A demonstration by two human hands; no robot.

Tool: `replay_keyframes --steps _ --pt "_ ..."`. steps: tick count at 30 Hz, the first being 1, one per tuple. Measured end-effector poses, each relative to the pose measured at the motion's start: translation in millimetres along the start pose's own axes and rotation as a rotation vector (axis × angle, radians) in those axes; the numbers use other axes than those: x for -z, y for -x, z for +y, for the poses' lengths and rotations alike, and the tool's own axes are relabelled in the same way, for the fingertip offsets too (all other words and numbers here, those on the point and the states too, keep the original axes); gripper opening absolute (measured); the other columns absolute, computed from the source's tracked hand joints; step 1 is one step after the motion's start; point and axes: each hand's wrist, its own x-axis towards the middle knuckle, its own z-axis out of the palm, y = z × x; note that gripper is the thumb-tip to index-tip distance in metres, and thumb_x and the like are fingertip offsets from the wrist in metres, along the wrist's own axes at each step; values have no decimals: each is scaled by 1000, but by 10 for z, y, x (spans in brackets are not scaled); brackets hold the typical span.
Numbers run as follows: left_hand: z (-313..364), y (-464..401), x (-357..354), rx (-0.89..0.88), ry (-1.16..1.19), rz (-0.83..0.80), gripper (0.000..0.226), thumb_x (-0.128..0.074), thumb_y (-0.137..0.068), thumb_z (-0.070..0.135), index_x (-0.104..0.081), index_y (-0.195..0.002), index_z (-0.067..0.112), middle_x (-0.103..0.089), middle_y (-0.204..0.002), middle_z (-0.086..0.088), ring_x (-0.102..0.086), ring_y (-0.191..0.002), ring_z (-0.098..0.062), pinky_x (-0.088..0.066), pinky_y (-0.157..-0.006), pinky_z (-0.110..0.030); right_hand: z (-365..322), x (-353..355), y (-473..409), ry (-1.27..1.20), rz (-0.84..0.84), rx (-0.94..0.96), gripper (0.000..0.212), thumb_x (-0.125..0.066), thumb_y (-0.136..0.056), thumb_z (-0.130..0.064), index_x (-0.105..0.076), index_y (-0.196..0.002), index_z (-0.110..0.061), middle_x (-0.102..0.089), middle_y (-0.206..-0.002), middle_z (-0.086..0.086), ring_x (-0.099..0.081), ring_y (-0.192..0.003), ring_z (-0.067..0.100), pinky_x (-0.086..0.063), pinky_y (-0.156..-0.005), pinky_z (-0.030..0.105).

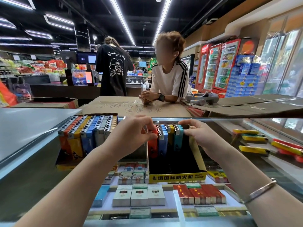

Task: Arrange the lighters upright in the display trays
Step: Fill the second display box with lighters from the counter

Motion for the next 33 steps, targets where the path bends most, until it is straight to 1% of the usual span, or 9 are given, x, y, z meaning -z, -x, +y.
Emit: replay_keyframes --steps 4,8,13,16,18,21,26,29,33 --pt "44 -2 -15 -52 -56 28 10 -72 -75 26 -66 -82 23 -58 -83 17 -58 -65 -1 -54 -62 -19 -3 6 -5 15 -14 -5 26 -50 -92 -5 -60 -100 -27 -54 -99 -7 -49 -91 7 -39 -63 22" --pt "27 -5 11 -59 -103 7 11 -73 -75 23 -67 -82 19 -62 -83 11 -59 -66 -5 -55 -63 -24 11 19 -13 50 -17 14 27 -49 -92 -4 -59 -101 -27 -53 -99 -7 -48 -90 5 -37 -63 20" --pt "58 -6 8 -98 -229 -60 10 -72 -77 26 -65 -82 21 -60 -87 12 -54 -65 -2 -38 -55 -9 22 25 -21 65 -23 19 27 -49 -93 -5 -58 -99 -29 -53 -99 -7 -47 -89 4 -35 -63 20" --pt "39 -14 -5 -9 -95 -110 18 -71 -78 24 -54 -75 31 -53 -88 17 -57 -71 -3 -49 -64 -18 34 30 -27 66 -26 25 29 -48 -93 -3 -58 -99 -30 -53 -99 -8 -47 -89 4 -35 -63 20" --pt "-3 -12 -11 83 60 -153 28 -73 -76 23 -50 -74 39 -51 -93 17 -58 -76 -4 -50 -68 -18 38 29 -34 78 -21 28 32 -47 -92 0 -58 -98 -30 -53 -99 -8 -47 -89 3 -36 -63 20" --pt "-69 -5 -31 187 128 -217 37 -75 -73 29 -46 -93 42 -45 -107 17 -57 -84 -4 -50 -73 -17 49 35 -44 78 -23 27 38 -44 -91 5 -59 -99 -29 -56 -102 -4 -50 -92 6 -39 -63 20" --pt "-93 4 -131 331 272 -280 76 -77 -70 30 -33 -132 31 -46 -116 17 -55 -95 -1 -48 -75 -16 53 36 -38 61 -8 27 42 -41 -90 9 -60 -98 -28 -57 -101 -5 -51 -91 6 -40 -61 18" --pt "-65 12 -192 370 344 -252 90 -79 -70 21 -26 -143 24 -45 -133 4 -49 -114 -11 -46 -97 -33 48 38 1 62 7 43 39 -43 -91 6 -60 -100 -27 -57 -100 -5 -51 -91 6 -40 -60 16" --pt "-9 4 -273 410 440 -217 91 -77 -72 15 -23 -145 21 -42 -138 -4 -48 -119 -19 -44 -100 -42 32 90 18 121 162 111 21 -49 -94 -12 -61 -106 -24 -59 -99 1 -55 -90 9 -41 -64 20"
